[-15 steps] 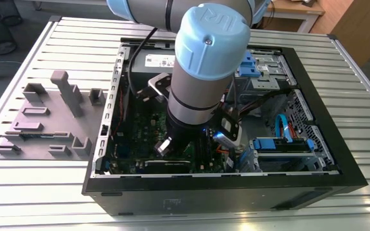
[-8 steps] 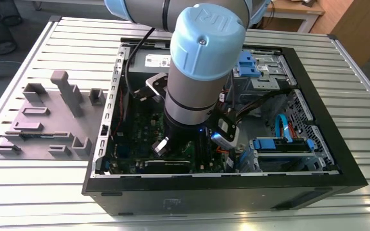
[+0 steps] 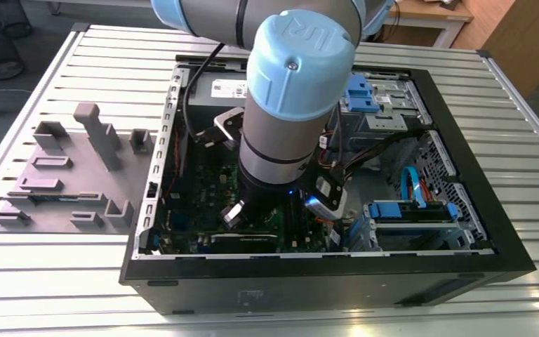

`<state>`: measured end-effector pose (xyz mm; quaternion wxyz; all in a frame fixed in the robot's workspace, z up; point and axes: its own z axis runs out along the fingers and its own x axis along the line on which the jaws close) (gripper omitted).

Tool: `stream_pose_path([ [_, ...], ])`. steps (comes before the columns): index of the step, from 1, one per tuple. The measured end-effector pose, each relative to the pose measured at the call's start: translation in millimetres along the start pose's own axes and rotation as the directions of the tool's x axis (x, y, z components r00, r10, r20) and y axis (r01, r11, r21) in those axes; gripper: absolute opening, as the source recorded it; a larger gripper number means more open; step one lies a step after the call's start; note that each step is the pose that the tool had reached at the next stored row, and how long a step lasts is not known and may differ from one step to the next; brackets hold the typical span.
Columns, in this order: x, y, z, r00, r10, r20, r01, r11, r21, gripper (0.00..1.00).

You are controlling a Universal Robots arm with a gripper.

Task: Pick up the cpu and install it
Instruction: 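Close the cpu cover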

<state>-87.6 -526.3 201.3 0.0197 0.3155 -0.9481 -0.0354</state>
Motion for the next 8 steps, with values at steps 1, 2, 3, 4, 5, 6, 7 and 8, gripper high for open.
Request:
stream_pose_path([
  [1, -0.2, -0.2, 0.5, 1.0, 0.005, 0.0006, -0.005, 1.0, -0.0002, 0.11],
  [2, -0.4, -0.4, 0.9, 1.0, 0.009, 0.0008, -0.009, 1.0, -0.0002, 0.11],
  [3, -0.9, -0.8, 1.0, 0.9999, 0.014, 0.001, -0.014, 0.9999, -0.0002, 0.11],
  [4, -1.4, -1.2, 1.2, 0.9999, 0.017, 0.0013, -0.017, 0.9999, -0.0003, 0.11],
  [5, -1.8, -1.5, 1.2, 0.9998, 0.02, 0.0014, -0.02, 0.9998, -0.0002, 0.11],
  [6, -2.3, -1.9, 1.3, 0.9997, 0.023, 0.0017, -0.023, 0.9997, -0.0003, 0.11],
  [7, -2.9, -2.2, 1.5, 0.9997, 0.025, 0.0021, -0.025, 0.9997, -0.0005, 0.11],
  [8, -3.3, -2.1, 1.6, 0.9996, 0.027, 0.0025, -0.027, 0.9996, -0.0007, 0.11],
])
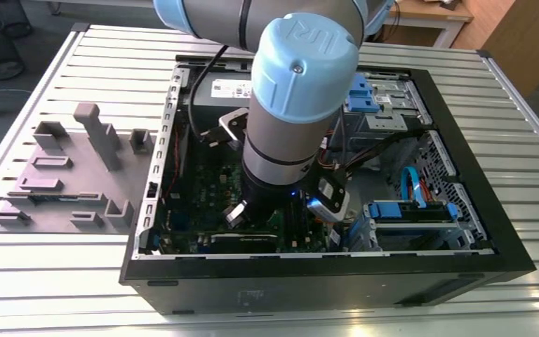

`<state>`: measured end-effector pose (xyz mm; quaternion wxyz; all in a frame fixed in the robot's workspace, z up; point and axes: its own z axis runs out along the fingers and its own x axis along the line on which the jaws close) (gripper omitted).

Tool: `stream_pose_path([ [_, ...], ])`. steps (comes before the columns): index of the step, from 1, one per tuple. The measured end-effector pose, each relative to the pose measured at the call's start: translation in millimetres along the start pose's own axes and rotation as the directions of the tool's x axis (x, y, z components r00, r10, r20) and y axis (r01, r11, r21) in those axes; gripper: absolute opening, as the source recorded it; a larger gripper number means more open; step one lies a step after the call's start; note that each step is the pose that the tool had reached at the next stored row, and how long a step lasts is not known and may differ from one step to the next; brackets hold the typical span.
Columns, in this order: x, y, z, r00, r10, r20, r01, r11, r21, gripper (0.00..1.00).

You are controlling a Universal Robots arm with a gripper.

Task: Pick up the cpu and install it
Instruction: 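Close the cpu cover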

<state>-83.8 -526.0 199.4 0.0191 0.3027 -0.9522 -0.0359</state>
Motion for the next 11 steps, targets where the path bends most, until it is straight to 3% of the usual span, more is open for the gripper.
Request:
stream_pose_path([
  [5, -1.2, 1.3, -0.1, 1.0, 0.001, -0.0001, -0.001, 1.0, 0.0001, 0.11],
  [11, -1.3, 2.0, -3.7, 1.0, 0.001, 0.0036, -0.001, 1.0, -0.0052, 0.11],
])
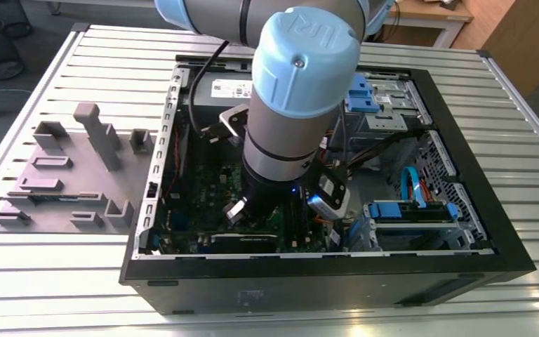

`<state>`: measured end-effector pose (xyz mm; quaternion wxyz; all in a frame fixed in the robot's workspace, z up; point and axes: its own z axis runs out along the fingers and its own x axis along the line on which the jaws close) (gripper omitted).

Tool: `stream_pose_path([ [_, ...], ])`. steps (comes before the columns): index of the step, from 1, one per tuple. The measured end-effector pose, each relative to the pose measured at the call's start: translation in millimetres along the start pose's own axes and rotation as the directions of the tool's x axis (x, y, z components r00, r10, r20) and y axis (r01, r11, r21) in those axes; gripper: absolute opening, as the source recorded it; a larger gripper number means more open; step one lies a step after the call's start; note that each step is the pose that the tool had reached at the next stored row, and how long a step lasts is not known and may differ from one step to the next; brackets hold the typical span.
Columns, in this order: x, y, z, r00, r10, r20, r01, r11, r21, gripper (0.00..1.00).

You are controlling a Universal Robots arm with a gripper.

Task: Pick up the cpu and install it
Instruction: 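Close the cpu cover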

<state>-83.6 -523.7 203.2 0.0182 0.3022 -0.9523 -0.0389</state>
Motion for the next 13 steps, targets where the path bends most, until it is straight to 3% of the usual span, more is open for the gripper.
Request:
stream_pose_path([
  [13, -1.2, 2.5, -8.6, 1.0, 0.0, 0.0031, 0.0, 1.0, -0.0045, 0.11],
])
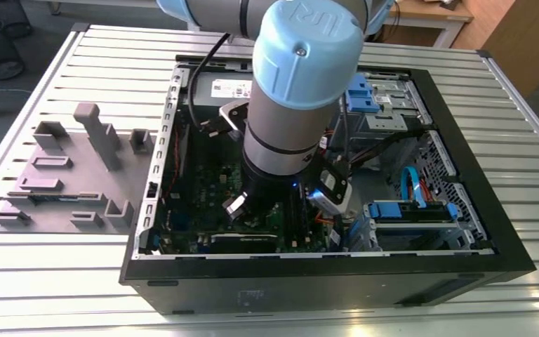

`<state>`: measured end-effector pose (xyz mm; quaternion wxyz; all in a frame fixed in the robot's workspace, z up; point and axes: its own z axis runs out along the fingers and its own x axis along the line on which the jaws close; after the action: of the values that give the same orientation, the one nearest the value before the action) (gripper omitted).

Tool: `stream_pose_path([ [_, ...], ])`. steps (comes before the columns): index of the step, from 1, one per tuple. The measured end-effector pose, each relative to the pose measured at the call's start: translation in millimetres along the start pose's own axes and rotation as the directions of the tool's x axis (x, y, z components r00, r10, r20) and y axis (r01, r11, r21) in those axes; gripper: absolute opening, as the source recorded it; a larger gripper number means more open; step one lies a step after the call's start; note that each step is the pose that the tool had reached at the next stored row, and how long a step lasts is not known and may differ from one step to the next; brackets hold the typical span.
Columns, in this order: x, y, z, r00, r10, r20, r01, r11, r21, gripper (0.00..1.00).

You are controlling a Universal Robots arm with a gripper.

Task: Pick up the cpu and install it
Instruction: 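Close the cpu cover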

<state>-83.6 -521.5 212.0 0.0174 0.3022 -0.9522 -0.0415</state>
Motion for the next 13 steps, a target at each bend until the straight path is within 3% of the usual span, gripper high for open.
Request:
stream_pose_path([
  [13, -3.6, 5.8, -6.4, 1.0, 0.0, 0.0007, 0.0, 1.0, -0.001, 0.11],
])
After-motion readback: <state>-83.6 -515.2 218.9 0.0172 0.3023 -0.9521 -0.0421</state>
